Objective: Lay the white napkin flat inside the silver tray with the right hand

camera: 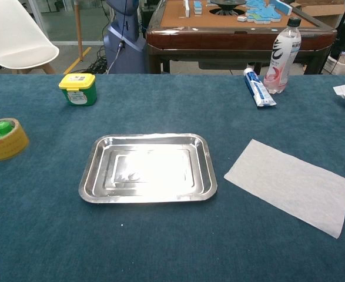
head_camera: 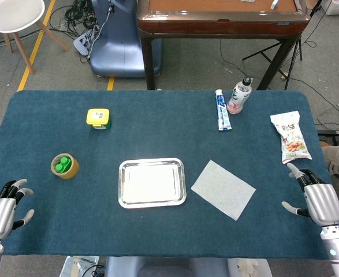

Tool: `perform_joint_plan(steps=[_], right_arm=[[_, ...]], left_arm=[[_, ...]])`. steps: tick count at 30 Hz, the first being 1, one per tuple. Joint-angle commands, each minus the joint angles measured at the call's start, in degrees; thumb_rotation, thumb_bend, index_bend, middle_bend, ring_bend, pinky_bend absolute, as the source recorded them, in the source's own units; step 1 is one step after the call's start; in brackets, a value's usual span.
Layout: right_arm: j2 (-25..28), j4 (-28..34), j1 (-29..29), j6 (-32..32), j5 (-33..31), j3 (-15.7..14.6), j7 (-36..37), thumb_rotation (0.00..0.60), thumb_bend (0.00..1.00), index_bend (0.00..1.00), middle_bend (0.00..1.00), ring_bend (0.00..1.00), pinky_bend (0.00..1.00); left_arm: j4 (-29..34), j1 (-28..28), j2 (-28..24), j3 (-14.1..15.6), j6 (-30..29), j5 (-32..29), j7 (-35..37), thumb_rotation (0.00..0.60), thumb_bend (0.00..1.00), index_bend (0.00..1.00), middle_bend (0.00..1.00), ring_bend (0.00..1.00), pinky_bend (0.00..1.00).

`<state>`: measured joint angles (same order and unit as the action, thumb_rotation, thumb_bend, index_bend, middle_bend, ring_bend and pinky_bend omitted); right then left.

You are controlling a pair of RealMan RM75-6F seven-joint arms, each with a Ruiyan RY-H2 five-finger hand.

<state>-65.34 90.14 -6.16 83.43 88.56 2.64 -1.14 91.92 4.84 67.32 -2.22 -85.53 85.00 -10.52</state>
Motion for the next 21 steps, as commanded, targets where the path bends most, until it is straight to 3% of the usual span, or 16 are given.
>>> perform_joint_plan(steps=[1,8,13,21], right_arm=[[-0.28,-0.16,0.1,0.33,0.51,-0.17,0.01,0.6,0.0,0.12,0.35,0.23,0.45],[-0.8,-0.99,-0.16,0.34,1.0,-0.25,0.37,0.6,0.0,0.15,0.41,0.3,0.56],[-1.33,-1.78,0.25,3.05,3.54,-0.47,1.04,0.6,0.0,0.31,0.59,0.5,0.74],[-1.85,-4.17,-1.19,3.4,8.44,-1.55,-0.94,0.6,0.0,0.35,0.95,0.84,0.96]], left_arm=[[0.11,-0.07,-0.03,0.01,-0.23,0.15,0.02,0.6,0.23,0.4,0.22,0.15,0.39],[-0.01,-0.14,-0.04,0.03,-0.2,0.0,0.11,0.6,0.23,0.4,0.23,0.16,0.39],[-0.08,-0.19,0.18,0.02,-0.33,0.05,0.25,0.6,0.23,0.39,0.24,0.16,0.39],[-0.4,-0.61,0.54,0.12,-1.78,1.12,0.01,0.6,0.23,0.38,0.25,0.17,0.43]])
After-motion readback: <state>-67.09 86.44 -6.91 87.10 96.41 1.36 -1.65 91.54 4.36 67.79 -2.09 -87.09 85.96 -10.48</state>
